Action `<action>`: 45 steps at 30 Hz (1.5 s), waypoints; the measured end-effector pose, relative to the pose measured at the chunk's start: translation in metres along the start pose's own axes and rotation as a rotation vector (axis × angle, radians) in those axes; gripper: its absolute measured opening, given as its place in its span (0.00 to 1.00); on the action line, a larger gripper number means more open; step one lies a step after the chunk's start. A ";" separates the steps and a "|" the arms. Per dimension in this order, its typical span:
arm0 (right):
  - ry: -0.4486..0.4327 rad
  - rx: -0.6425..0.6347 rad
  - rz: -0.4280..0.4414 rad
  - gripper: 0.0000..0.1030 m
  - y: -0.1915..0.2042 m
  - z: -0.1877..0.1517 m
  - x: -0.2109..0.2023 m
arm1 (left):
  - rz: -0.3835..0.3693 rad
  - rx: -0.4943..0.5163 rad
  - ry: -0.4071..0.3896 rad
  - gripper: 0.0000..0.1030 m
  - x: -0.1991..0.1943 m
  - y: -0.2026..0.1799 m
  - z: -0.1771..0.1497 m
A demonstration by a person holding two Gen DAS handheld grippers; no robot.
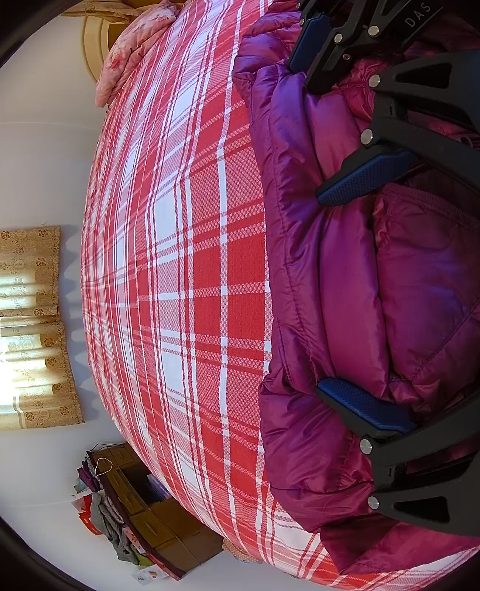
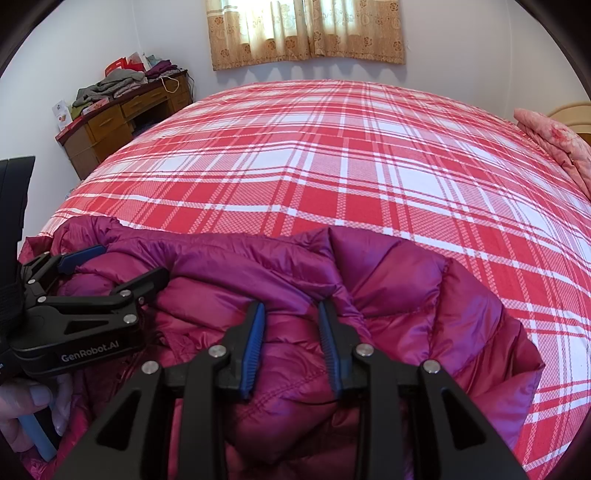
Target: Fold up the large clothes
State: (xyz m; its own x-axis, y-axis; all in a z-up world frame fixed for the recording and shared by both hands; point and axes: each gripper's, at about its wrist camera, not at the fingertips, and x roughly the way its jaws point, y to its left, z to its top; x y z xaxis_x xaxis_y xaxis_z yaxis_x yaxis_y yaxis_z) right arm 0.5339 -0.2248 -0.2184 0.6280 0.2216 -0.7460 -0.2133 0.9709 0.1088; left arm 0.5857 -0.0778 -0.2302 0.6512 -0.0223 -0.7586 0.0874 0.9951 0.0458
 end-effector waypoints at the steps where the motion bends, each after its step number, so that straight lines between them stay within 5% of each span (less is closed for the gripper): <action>1: 0.000 0.000 -0.001 0.32 0.000 0.000 0.000 | 0.001 0.001 0.000 0.92 0.000 0.000 0.000; 14: 0.018 -0.047 -0.054 0.33 0.010 0.002 0.004 | 0.022 0.016 0.005 0.93 -0.001 -0.001 0.003; 16: 0.027 -0.060 -0.039 0.40 0.009 0.006 0.000 | 0.023 0.020 0.006 0.93 -0.009 0.001 0.008; 19: -0.004 -0.102 -0.098 0.69 0.009 0.004 -0.026 | -0.023 0.004 -0.046 0.93 -0.050 0.010 0.017; 22: -0.047 -0.145 -0.112 0.73 0.000 -0.003 -0.067 | -0.064 0.021 -0.121 0.93 -0.107 0.022 0.012; 26: -0.046 -0.121 -0.106 0.75 -0.021 -0.029 -0.120 | -0.056 0.060 -0.183 0.93 -0.177 0.039 -0.029; 30: -0.013 -0.042 -0.019 0.80 -0.039 -0.085 -0.177 | -0.019 0.093 -0.157 0.93 -0.226 0.062 -0.101; 36: 0.043 -0.031 0.024 0.81 -0.037 -0.169 -0.231 | 0.022 0.057 -0.066 0.93 -0.266 0.103 -0.197; 45: 0.053 0.105 -0.012 0.84 -0.052 -0.259 -0.285 | 0.064 -0.034 -0.003 0.93 -0.294 0.142 -0.291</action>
State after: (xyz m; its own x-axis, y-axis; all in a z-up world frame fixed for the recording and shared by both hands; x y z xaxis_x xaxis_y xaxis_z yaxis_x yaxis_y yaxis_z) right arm 0.1727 -0.3619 -0.1816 0.5890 0.2076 -0.7810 -0.1245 0.9782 0.1661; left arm 0.1874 0.0985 -0.1896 0.6568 0.0416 -0.7530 0.0200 0.9972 0.0726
